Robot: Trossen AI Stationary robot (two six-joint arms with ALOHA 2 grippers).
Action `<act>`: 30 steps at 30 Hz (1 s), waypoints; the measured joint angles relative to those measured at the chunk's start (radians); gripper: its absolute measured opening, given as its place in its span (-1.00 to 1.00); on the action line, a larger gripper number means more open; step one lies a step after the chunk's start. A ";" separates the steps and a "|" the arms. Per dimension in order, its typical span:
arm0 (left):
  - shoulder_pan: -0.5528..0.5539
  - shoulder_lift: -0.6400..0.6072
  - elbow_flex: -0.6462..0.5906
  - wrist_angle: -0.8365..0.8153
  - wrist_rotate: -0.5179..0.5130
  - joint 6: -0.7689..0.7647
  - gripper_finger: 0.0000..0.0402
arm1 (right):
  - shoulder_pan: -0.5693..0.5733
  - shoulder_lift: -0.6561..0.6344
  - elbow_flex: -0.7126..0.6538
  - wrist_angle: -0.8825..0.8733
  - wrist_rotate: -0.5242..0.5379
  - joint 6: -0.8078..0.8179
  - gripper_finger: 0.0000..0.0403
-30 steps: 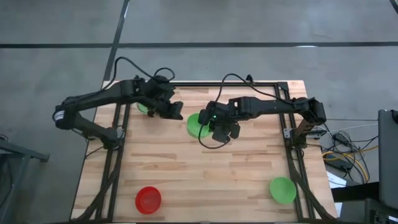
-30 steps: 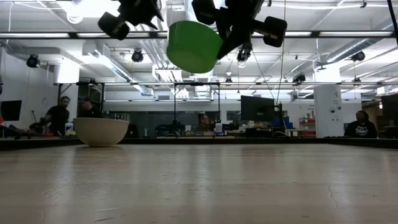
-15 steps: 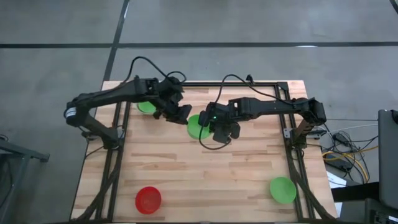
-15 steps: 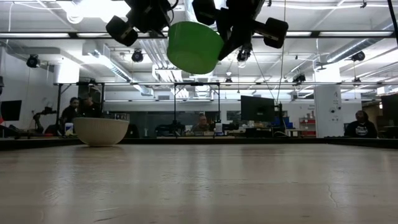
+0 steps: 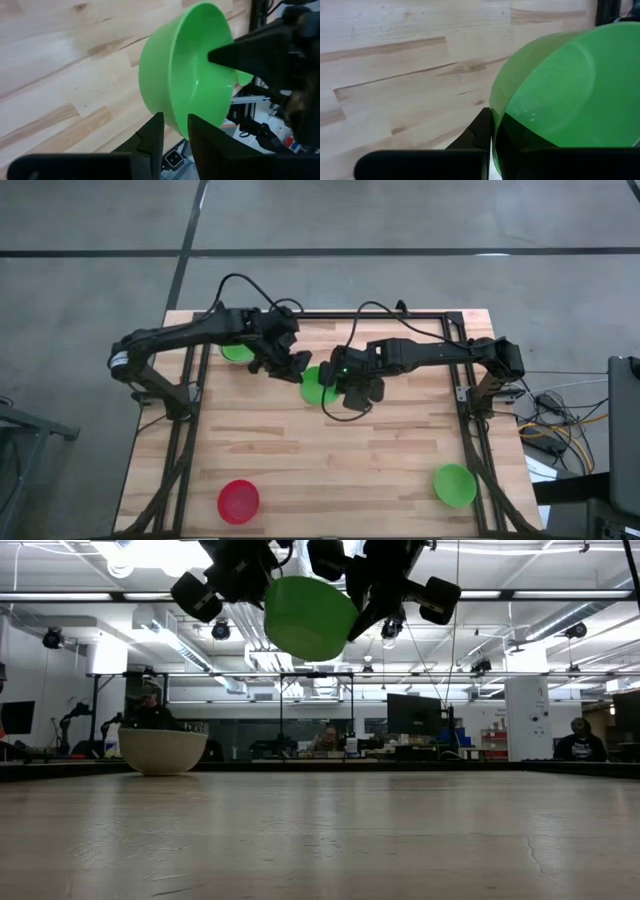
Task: Nest bowls inside each other
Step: Stack the top green bowl on the stacked green bowl
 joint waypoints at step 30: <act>0.001 0.023 -0.004 -0.030 -0.022 0.058 -0.84 | 0.000 0.000 -0.002 0.051 -0.001 0.005 -0.96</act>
